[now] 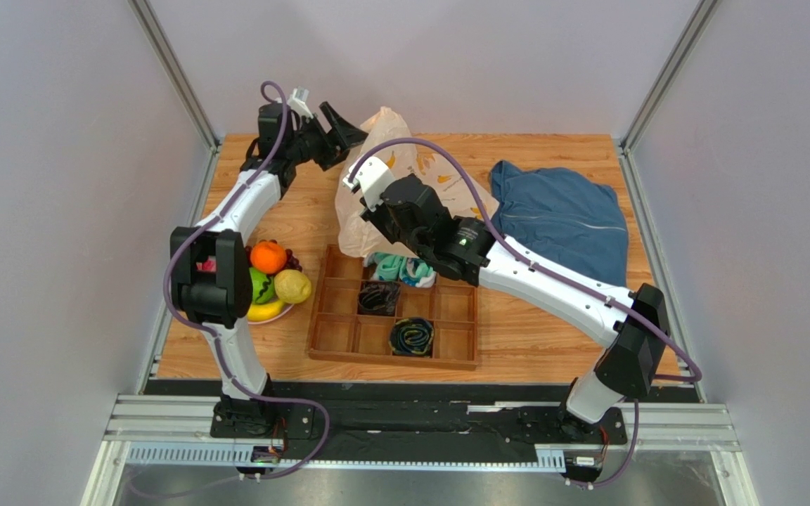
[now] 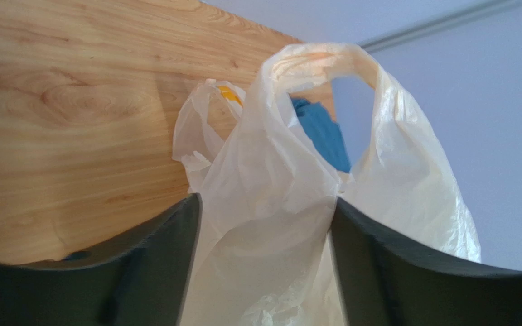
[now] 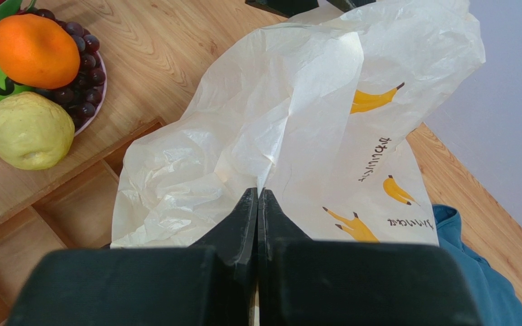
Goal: Place the fruits into the plastic bag
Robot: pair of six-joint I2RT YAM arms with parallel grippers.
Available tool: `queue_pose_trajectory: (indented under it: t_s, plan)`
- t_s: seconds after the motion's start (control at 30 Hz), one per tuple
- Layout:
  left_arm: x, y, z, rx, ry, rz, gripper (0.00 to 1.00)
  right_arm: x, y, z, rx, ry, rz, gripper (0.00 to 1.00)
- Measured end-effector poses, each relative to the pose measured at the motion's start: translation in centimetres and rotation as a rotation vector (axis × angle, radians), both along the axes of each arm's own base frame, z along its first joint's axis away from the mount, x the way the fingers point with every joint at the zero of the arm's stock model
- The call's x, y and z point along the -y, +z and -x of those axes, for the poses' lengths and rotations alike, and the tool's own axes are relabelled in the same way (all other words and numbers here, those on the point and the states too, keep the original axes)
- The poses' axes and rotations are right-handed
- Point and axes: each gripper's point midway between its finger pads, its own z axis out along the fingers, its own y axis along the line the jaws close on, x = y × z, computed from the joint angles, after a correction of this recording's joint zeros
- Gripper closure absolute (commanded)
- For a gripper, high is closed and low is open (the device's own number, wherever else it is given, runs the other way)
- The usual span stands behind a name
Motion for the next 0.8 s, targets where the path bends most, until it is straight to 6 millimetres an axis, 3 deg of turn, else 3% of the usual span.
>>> queue_pose_trajectory:
  t_s: [0.03,0.07,0.13,0.27,0.43,0.5,0.57,0.6,0.67,0.8]
  plan:
    - [0.3,0.0,0.0,-0.003,-0.011,0.008,0.6,0.1,0.0,0.0,0.002,-0.002,0.003,1.0]
    - [0.7,0.1,-0.1,-0.001,-0.026,0.017,0.85,0.1,0.0,-0.1,0.005,-0.004,0.006,1.0]
    - [1.6,0.5,0.1,0.008,-0.062,0.038,1.0,0.4,0.1,-0.3,0.013,-0.018,0.013,1.0]
    - [2.7,2.5,0.2,0.048,-0.105,0.066,1.0,1.7,0.3,-1.0,0.05,-0.086,0.048,1.0]
    - [2.9,8.3,-0.5,0.185,-0.113,0.077,1.0,4.8,0.9,-2.9,0.108,-0.233,0.101,1.0]
    - [2.8,11.2,-0.3,0.255,-0.103,0.078,1.0,6.5,1.1,-4.1,0.121,-0.304,0.11,0.79]
    - [2.4,14.0,0.3,0.327,-0.087,0.069,1.0,8.3,1.2,-5.2,0.124,-0.372,0.11,0.46]
    - [2.1,15.6,0.8,0.371,-0.074,0.059,1.0,9.3,1.2,-5.8,0.12,-0.404,0.114,0.23]
    - [1.8,18.2,2.0,0.456,-0.061,0.028,1.0,10.6,1.2,-6.9,0.097,-0.458,0.095,0.16]
    - [1.6,22.1,5.5,0.649,-0.004,-0.099,1.0,12.9,1.1,-9.3,0.029,-0.548,0.046,0.14]
